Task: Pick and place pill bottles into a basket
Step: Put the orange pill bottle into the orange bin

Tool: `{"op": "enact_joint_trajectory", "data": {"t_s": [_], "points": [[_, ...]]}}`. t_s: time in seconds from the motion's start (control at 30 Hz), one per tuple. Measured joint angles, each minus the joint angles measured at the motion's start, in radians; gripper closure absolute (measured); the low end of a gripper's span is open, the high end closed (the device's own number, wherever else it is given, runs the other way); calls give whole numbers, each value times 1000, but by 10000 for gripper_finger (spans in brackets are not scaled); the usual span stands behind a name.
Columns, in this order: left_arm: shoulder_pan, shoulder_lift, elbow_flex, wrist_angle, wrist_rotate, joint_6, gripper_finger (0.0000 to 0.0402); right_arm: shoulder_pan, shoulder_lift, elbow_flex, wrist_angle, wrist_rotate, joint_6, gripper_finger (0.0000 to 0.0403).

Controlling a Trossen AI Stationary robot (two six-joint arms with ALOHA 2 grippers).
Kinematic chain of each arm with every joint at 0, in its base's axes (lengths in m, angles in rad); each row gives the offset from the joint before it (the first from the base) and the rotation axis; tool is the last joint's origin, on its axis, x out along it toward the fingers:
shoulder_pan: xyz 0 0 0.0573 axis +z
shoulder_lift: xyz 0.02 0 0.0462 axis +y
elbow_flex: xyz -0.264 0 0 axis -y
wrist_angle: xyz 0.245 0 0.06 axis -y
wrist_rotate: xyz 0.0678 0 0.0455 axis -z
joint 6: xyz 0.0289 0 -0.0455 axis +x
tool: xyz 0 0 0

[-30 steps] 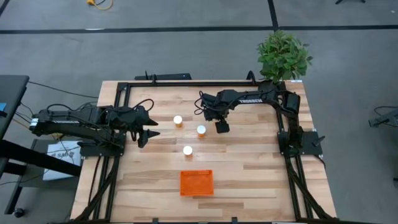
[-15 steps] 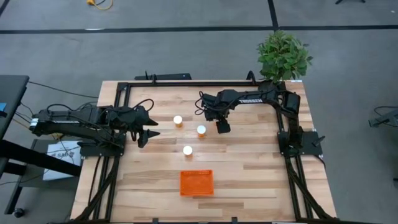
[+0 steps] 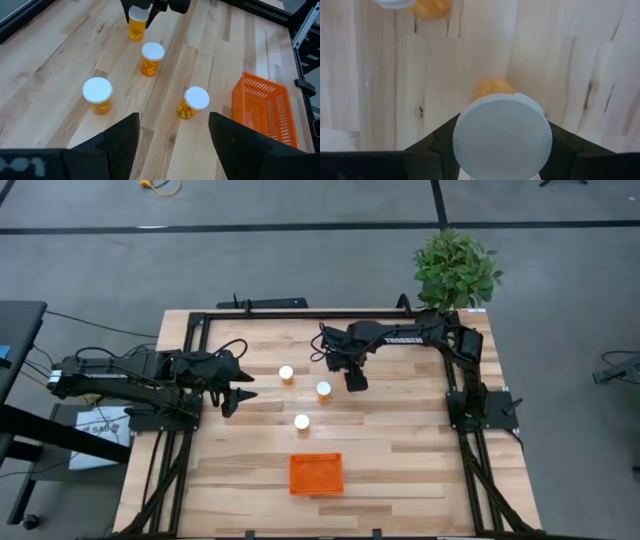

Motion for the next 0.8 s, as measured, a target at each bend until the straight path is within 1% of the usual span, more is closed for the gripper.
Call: {"op": "enact_joint_trajectory", "data": {"t_s": [0.17,0.23,0.4,0.53,0.6,0.7,0.8], "points": [[0,0,0,0,0,0,173,2,0,40,-44,-1,0,187],[0,0,0,0,0,0,173,3,0,56,-57,-1,2,188],[0,0,0,0,0,-1,173,14,0,83,-97,-2,9,218],[0,0,0,0,0,-4,173,35,-1,95,-123,-3,22,219],[0,0,0,0,0,-4,173,48,-1,103,-139,-3,30,212],[0,0,0,0,9,-3,173,67,-1,114,-162,-3,56,189],[0,0,0,-2,9,8,173,89,-1,121,-173,-3,72,187]]}}
